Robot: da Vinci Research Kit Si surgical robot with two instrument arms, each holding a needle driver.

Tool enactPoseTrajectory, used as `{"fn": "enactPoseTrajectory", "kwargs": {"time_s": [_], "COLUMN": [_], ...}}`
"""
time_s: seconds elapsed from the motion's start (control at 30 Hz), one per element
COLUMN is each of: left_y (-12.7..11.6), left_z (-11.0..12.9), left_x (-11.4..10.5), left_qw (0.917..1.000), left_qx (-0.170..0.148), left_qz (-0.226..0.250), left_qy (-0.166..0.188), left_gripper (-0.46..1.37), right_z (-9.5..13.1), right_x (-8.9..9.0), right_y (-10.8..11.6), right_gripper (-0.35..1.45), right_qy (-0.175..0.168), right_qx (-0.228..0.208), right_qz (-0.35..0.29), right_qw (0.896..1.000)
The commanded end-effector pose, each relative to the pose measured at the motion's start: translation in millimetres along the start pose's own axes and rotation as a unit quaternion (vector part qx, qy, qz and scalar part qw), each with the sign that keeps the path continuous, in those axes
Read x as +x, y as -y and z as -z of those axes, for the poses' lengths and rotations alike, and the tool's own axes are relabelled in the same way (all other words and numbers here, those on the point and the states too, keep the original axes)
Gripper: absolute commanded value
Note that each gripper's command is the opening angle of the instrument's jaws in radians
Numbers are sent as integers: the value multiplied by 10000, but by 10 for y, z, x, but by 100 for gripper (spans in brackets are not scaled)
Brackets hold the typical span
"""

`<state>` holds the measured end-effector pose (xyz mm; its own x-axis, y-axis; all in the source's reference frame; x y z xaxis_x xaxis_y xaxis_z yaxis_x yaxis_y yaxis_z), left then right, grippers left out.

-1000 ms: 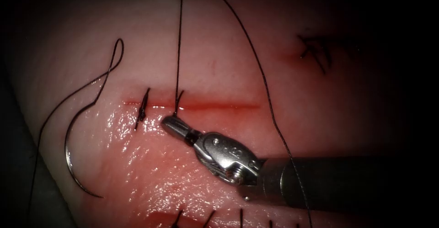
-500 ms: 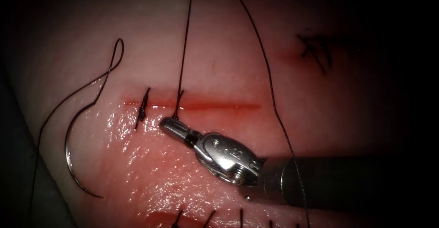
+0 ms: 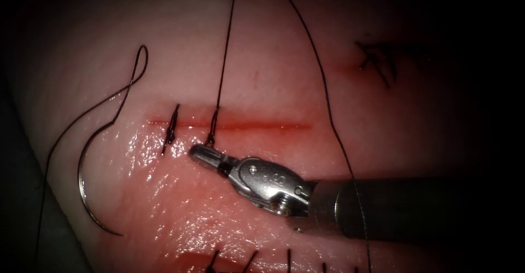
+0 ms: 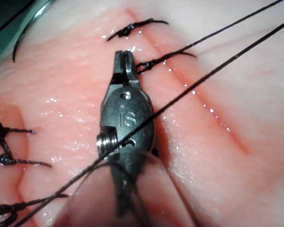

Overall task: Wound Closure
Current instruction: Pull the right gripper down and the left gripper up to tighten the suture

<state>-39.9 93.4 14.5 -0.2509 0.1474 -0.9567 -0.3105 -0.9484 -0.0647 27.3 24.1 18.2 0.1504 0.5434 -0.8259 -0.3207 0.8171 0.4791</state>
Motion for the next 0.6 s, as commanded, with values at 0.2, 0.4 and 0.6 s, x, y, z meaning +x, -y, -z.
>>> {"fn": "enactPoseTrajectory", "kwargs": {"time_s": [0.2,0.4,0.6], "left_y": [2,5,2], "left_z": [0,1,4], "left_x": [-2,3,7], "left_qw": [10000,10000,10000], "left_qx": [47,36,37], "left_qz": [-4,-30,-45], "left_qy": [27,36,49], "left_gripper": [-35,-35,-35], "right_z": [0,0,-4], "right_x": [1,1,0], "right_y": [-1,-1,0], "right_gripper": [-35,-35,-35], "right_qy": [53,85,77], "right_qx": [171,206,276], "right_qz": [459,524,536], "right_qw": [9988,9984,9982]}}
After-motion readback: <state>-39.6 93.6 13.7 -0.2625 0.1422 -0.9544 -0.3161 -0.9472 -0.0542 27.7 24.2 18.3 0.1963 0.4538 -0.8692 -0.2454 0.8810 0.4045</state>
